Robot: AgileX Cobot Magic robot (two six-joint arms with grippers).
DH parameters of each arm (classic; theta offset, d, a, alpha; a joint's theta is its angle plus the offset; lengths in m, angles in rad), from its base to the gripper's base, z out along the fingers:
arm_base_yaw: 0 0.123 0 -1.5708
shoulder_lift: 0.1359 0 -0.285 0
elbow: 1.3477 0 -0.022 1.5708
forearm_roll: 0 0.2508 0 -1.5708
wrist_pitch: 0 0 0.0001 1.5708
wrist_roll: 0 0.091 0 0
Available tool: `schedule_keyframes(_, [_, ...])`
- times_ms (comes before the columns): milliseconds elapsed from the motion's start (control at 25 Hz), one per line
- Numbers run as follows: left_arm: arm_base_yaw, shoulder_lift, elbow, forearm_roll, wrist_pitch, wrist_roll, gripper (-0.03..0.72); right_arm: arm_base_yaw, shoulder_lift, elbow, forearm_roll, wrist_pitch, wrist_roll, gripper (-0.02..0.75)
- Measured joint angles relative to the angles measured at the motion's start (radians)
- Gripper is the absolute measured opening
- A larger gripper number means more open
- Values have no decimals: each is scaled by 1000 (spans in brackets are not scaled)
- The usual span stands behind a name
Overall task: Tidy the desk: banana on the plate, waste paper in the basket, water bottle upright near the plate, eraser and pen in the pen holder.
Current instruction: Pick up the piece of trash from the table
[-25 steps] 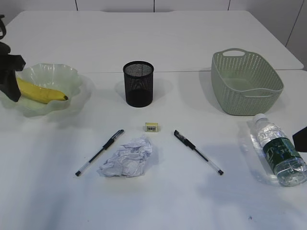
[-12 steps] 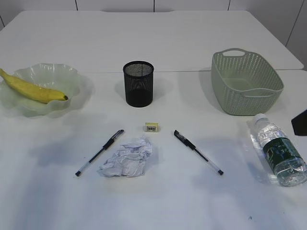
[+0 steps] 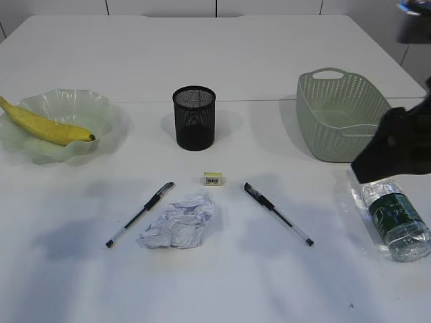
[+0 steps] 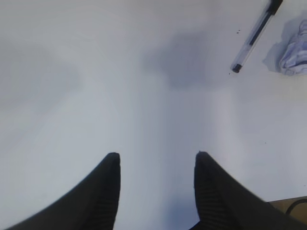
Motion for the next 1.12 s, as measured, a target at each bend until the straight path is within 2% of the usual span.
schedule_keyframes(160, [0,-33,0,2,3,0,349,95,113,-75,-53,-2,-6,496])
schedule_keyframes(400, [0,-33,0,3,31,0,347,172,265,-216,-51,-19,-25,496])
schedule_keyframes(720, [0,-33,0,3,47,0,347,214,456,-357,31,-27,58,496])
schedule_keyframes(880, [0,-33,0,3,47,0,347,214,537,-372,57,-33,133,496])
schedule_keyframes(1120, [0,-33,0,3,15,0,340,214,619,-375,169,-79,163,496])
